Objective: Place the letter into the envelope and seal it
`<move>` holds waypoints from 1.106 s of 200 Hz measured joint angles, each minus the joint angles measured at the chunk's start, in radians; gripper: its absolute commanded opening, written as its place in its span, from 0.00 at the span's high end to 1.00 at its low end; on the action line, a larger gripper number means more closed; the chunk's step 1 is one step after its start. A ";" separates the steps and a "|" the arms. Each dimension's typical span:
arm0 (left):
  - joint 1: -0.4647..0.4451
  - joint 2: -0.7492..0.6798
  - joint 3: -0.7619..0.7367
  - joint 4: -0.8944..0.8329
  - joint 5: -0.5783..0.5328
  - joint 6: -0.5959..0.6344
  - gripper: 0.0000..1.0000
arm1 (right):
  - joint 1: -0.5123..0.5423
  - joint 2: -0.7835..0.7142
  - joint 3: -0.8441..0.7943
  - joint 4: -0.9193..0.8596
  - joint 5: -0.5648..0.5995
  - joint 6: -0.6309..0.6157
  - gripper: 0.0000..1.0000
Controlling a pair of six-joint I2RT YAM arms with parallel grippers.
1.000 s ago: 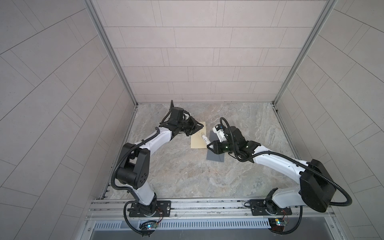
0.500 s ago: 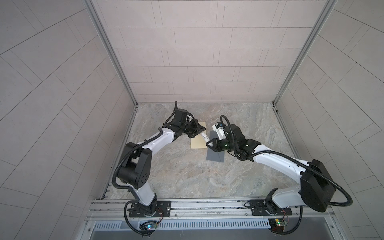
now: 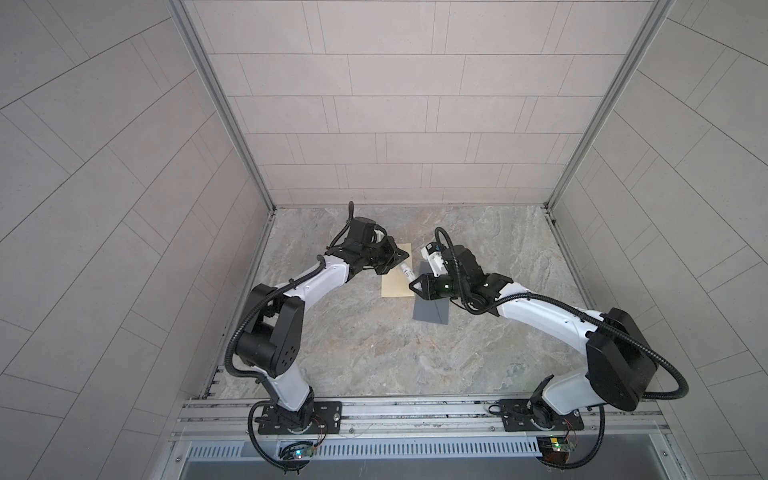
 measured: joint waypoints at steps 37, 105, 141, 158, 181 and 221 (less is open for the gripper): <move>-0.086 0.000 0.000 0.025 0.034 -0.013 1.00 | -0.026 0.036 0.023 0.041 0.031 0.025 1.00; 0.026 -0.050 -0.002 -0.087 -0.059 0.064 1.00 | -0.026 -0.059 -0.060 0.011 0.232 0.055 1.00; 0.122 -0.115 0.030 -0.337 -0.262 0.240 1.00 | -0.031 -0.103 -0.118 -0.017 0.345 0.090 1.00; 0.166 -0.143 0.029 -0.415 -0.332 0.299 1.00 | -0.031 -0.094 -0.129 -0.034 0.377 0.106 1.00; 0.220 -0.186 -0.013 -0.458 -0.414 0.357 1.00 | -0.031 -0.058 -0.123 -0.057 0.411 0.120 1.00; 0.284 -0.270 -0.123 -0.500 -0.608 0.428 1.00 | -0.031 0.074 -0.062 -0.078 0.425 0.125 1.00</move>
